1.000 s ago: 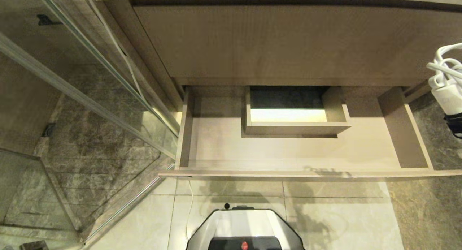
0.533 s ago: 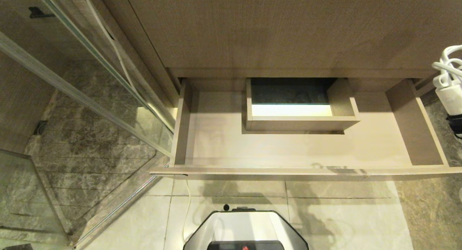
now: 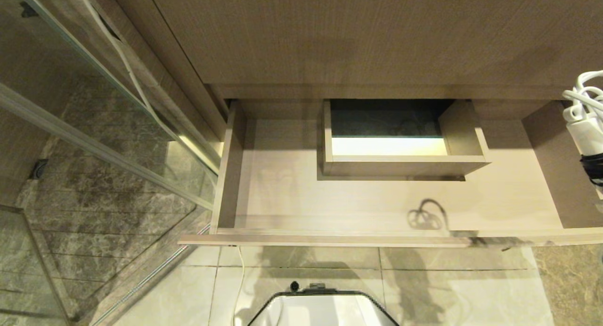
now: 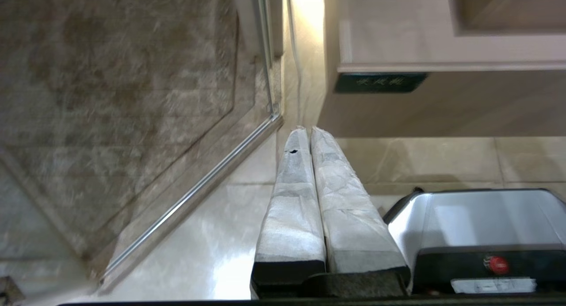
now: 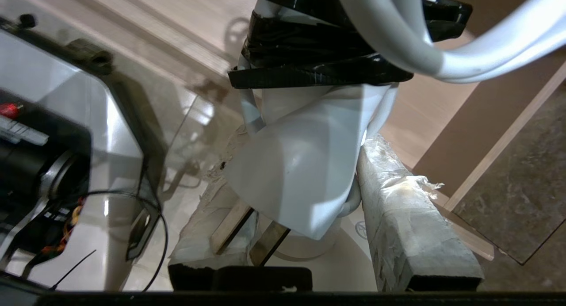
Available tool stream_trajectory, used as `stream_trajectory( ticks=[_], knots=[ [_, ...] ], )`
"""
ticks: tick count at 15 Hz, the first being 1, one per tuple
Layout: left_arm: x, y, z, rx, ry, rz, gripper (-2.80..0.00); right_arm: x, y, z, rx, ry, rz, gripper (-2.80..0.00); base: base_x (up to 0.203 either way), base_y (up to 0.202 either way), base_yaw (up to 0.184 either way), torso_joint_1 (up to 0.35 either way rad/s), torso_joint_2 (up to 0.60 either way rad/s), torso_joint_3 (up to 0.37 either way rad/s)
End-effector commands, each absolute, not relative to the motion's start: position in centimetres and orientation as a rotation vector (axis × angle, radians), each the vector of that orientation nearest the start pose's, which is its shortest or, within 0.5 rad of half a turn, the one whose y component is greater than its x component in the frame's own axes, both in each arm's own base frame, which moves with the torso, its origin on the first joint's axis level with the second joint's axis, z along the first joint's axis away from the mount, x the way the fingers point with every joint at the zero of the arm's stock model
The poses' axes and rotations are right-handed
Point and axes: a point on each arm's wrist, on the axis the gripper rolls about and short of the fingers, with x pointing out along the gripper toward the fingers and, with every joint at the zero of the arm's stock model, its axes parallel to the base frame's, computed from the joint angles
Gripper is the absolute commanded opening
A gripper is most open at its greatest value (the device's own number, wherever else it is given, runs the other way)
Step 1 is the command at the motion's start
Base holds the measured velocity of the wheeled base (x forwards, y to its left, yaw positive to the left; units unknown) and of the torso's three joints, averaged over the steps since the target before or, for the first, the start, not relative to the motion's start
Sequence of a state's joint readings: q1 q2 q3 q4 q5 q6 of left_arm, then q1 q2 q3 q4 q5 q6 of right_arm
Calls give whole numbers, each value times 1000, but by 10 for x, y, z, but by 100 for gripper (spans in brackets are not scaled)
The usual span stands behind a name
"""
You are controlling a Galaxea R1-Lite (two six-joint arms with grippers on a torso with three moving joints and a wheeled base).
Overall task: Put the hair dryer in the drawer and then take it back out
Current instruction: Put it into the drawer
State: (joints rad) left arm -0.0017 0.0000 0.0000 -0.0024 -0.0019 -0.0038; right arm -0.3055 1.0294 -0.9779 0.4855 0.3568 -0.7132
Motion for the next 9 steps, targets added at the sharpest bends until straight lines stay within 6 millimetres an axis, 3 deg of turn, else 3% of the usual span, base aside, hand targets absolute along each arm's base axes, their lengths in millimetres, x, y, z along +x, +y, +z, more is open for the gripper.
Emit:
stream_trajectory(
  ticks=[1, 9],
  knots=[
    [-23, 0, 75, -5, 0, -3, -280, 114, -30, 270, -515, 483, 219, -280, 0, 0, 0, -87, 359, 278],
    [-23, 0, 76, -5, -1, -3, -280, 140, -52, 273, -483, 522, 145, -280, 0, 0, 0, -16, 304, 312]
  ],
)
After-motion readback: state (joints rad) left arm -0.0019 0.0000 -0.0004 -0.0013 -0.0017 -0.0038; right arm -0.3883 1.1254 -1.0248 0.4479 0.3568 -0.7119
